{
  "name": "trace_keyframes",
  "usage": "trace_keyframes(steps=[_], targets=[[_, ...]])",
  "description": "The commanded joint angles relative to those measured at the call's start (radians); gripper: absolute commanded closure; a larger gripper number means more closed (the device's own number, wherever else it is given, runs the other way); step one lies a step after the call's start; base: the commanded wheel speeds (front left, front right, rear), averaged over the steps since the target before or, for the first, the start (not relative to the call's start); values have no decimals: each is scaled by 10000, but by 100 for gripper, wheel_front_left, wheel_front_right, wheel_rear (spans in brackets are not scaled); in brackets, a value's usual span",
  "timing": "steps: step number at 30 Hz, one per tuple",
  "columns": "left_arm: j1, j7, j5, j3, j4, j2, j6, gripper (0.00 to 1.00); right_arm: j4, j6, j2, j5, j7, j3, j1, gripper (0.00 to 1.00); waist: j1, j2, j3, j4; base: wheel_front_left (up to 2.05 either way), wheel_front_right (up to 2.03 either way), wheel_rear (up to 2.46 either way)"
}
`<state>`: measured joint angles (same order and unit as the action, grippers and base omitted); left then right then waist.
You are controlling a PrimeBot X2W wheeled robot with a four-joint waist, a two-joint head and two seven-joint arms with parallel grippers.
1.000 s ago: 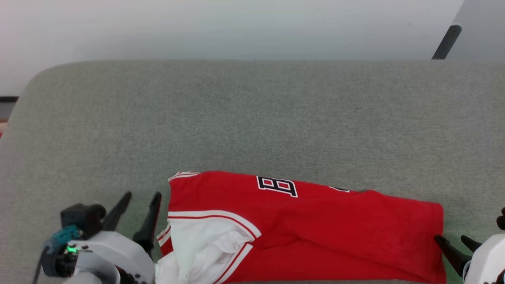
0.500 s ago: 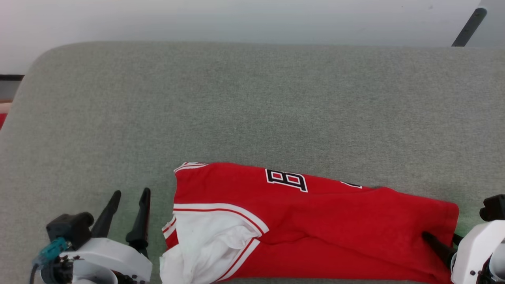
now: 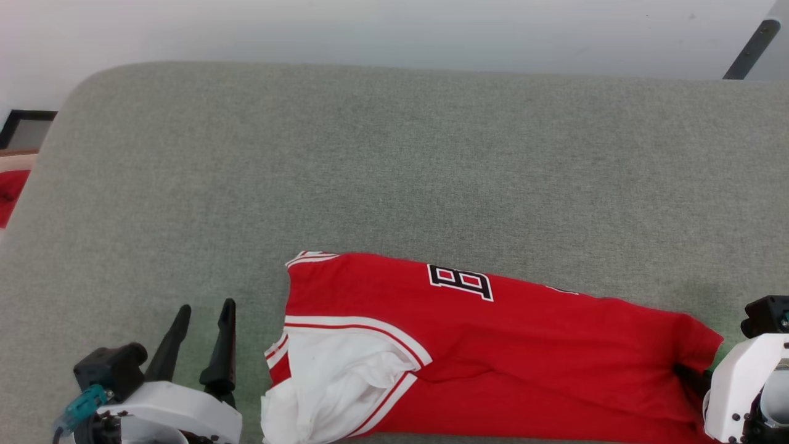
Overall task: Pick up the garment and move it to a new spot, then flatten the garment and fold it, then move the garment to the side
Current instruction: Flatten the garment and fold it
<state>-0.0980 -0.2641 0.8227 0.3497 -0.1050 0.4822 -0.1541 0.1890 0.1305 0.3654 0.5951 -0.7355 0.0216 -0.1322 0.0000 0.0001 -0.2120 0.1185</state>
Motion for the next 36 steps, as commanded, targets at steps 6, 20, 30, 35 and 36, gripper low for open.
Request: trace_keyframes(steps=[6, 20, 30, 35, 36], targets=[[207, 9, -262, -342, -175, -230, 249, 0, 325, 3, 61, 219, -40, 241, -212, 100, 0, -1, 108, 53, 0, 0, 0], [801, 9, -783, -1015, -469, -721, 791, 0, 841, -5, 1207, 145, -40, -582, -795, 100, 0, -1, 779, -159, 0, 0, 0], [1063, 9, -953, -1208, -768, -882, 1045, 0, 1036, -5, 1705, 63, -278, -807, -991, 100, 0, -1, 1231, -420, 0, 0, 0], [1231, 9, -936, -1256, -829, -873, 1065, 0, 194, -4, 1656, 400, -560, -384, -876, 100, 0, -1, 1451, -547, 0, 0, 0], [1253, 9, -932, -1255, -841, -867, 1057, 0, -40, -4, 1609, 518, -622, -283, -828, 100, 0, -1, 1496, -561, 0, 0, 0]])
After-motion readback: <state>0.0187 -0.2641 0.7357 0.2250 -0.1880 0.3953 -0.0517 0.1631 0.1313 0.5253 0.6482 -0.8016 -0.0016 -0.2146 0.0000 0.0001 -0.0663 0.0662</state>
